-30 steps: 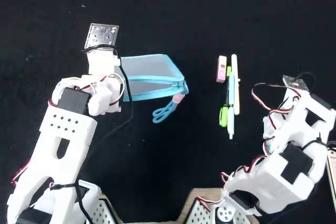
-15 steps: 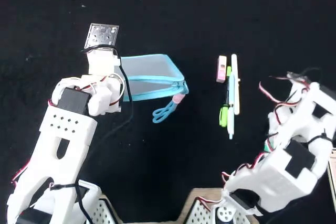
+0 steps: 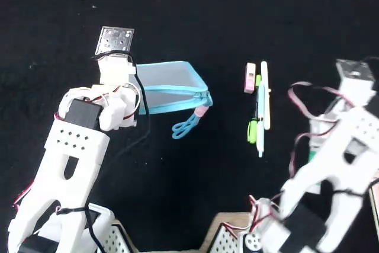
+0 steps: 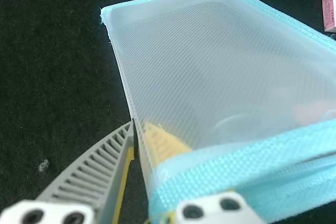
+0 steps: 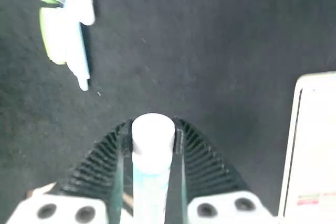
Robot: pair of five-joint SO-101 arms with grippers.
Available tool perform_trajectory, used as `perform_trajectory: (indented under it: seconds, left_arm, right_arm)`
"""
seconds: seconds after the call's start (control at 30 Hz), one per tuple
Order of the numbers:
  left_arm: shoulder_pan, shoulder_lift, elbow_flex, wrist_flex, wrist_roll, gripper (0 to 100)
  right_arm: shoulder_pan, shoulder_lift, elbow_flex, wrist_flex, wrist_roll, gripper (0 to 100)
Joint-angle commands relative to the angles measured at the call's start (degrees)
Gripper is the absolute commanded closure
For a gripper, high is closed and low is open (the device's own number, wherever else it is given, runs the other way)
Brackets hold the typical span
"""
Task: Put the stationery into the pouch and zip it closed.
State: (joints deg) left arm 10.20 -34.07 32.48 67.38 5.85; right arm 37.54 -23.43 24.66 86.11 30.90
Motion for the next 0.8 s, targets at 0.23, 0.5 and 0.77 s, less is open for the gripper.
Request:
perform_trajectory:
  seconds: [0.23,0.5,0.77]
  left_arm:
    - [1.2,0.5,2.2,-0.1,0.6,97]
    - [1.2,0.5,2.2,-0.1,0.6,97]
    - [1.2,0.5,2.2,-0.1,0.6,97]
  right_arm:
    - [-23.3,-30.3,7.6,-9.2,-20.7,98.8]
    - [-52.1,-46.8,7.2,-19.3,-25.4,98.7]
    - [-69.4,-56.0,21.3,-41.7,-25.0,98.7]
